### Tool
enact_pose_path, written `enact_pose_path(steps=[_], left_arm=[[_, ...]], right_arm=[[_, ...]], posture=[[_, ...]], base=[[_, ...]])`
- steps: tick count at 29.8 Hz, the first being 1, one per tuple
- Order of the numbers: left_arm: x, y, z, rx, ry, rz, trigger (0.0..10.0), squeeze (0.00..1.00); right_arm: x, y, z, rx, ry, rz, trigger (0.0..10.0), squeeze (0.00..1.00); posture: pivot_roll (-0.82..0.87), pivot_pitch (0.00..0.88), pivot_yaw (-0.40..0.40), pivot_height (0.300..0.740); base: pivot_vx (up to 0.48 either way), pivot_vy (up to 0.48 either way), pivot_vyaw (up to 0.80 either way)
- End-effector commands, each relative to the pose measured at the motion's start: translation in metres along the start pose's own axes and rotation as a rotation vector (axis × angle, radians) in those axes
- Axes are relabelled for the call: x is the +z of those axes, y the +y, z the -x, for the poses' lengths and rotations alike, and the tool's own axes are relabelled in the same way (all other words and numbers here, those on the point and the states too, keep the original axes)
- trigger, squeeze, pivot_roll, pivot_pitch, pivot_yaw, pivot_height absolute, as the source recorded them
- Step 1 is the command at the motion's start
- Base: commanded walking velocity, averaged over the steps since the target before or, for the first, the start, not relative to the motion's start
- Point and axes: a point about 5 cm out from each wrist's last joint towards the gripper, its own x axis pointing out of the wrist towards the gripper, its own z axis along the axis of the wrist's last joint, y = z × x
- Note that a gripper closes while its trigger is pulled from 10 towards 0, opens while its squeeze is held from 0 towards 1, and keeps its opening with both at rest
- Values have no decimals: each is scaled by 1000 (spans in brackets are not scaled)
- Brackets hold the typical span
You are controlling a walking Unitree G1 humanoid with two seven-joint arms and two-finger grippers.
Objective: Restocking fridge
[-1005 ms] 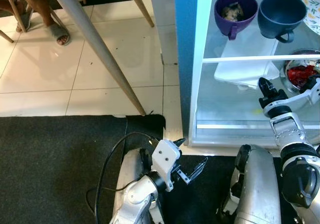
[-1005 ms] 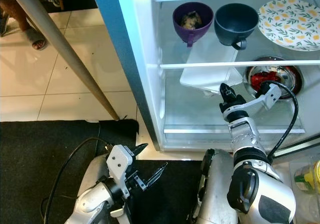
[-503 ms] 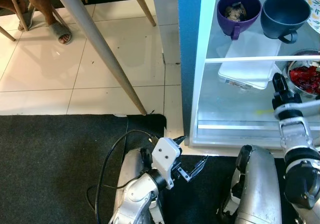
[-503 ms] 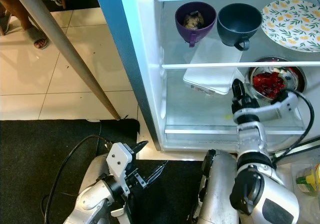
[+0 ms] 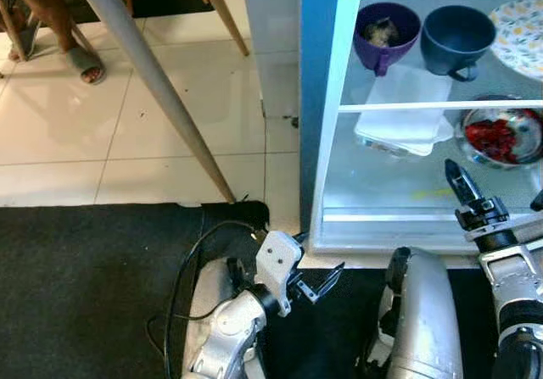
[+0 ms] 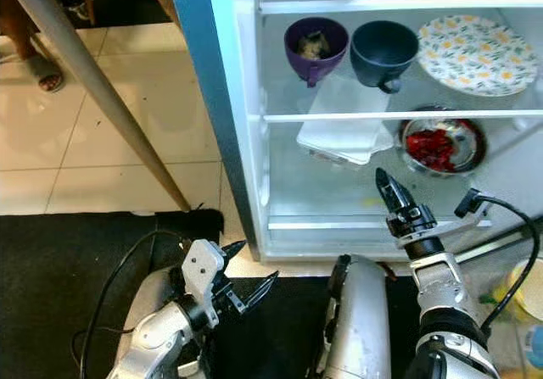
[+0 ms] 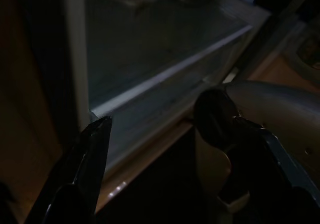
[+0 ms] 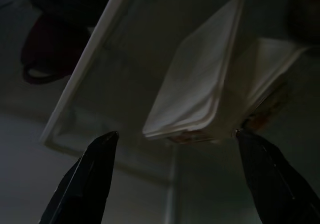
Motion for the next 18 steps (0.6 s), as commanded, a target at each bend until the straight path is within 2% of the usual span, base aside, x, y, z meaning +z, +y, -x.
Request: enact_pose_path(steps=[1,3,6,7,8,13,15,17,18], left_arm=[[-13,-1,8,12,35,36,10000,0],[-19,2,14,46,44,56,10000,0],[-22,5,17,72,49,69,10000,0],[-26,10,22,109,56,83,10000,0],[-32,23,33,199,62,122,10000,0],[-38,36,46,282,66,148,10000,0],[-40,41,51,307,71,151,10000,0],[-45,51,62,356,88,150,10000,0],[-45,51,62,356,88,150,10000,0]], right_arm=[[-17,-11,17,-93,55,-17,10000,0],[-31,-14,25,-120,104,-31,10000,0],[-40,-14,31,-125,137,-38,10000,0],[-50,-14,36,-137,169,-54,10000,0],[-66,-13,43,-162,207,-86,10000,0],[-74,-14,42,-216,223,-114,10000,0],[-77,-13,40,-216,236,-107,10000,0],[-81,-6,33,-167,240,-110,10000,0],[-81,-6,33,-167,240,-110,10000,0]], posture=[[-1,287,45,300],[-4,280,37,300],[-3,274,31,300],[-8,261,25,300],[-11,247,19,300],[-13,235,16,300],[-14,229,15,300],[-12,217,11,305],[-12,217,11,305]], base=[[0,0,0],[0,0,0],[0,0,0],[0,0,0],[0,0,0],[0,0,0],[0,0,0],[0,0,0],[0,0,0]])
